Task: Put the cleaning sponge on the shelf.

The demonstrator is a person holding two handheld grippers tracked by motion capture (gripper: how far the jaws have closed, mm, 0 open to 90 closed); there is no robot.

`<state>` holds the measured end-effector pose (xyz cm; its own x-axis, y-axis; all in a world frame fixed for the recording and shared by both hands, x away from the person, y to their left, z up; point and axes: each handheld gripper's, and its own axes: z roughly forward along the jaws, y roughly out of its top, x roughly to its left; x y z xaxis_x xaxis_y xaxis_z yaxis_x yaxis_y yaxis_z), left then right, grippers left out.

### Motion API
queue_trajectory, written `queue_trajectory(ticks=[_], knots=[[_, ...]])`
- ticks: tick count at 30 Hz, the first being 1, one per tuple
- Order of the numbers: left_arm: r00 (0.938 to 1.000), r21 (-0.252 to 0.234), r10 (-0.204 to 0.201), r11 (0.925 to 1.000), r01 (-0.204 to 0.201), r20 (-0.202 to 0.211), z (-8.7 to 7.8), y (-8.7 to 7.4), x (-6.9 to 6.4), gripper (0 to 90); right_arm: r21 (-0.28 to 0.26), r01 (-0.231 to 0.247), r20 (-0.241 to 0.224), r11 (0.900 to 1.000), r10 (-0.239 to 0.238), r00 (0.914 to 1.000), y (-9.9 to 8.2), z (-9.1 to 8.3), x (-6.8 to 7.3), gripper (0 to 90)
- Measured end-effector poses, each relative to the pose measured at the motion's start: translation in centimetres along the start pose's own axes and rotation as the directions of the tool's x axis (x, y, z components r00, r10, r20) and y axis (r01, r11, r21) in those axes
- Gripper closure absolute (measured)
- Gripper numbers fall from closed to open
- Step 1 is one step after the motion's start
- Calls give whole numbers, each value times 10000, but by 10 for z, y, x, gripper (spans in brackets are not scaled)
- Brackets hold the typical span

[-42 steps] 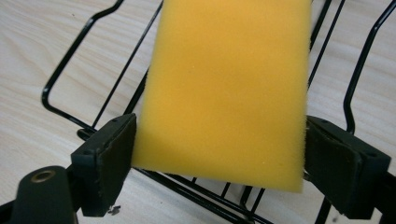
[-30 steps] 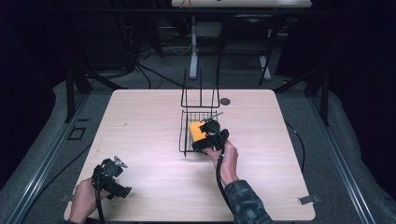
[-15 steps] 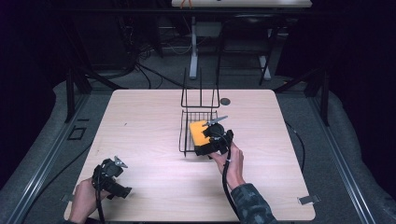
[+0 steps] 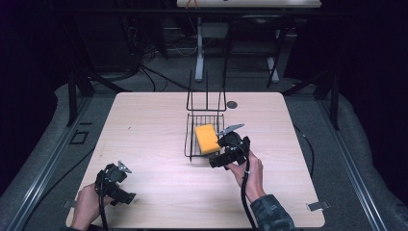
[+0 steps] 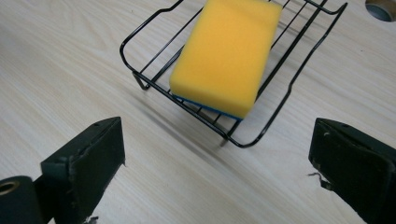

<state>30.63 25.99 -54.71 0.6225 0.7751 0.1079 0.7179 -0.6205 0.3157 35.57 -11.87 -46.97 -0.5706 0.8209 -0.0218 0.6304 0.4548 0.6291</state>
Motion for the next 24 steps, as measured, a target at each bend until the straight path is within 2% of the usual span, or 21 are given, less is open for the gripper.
queue_trajectory(ticks=[11,20,24], knots=[[10000,2,-6,10000,6,-22,0,0,0,63,98,127,78,9999,-127,9999,-20,-25,-3,37],[10000,4,-16,10000,16,-37,0,0,0,63,214,11,291,9998,-17,9996,-46,-43,-11,43],[10000,15,-4,10000,4,-38,0,0,0,63,429,-157,455,9990,138,9989,-63,-46,-18,44]])
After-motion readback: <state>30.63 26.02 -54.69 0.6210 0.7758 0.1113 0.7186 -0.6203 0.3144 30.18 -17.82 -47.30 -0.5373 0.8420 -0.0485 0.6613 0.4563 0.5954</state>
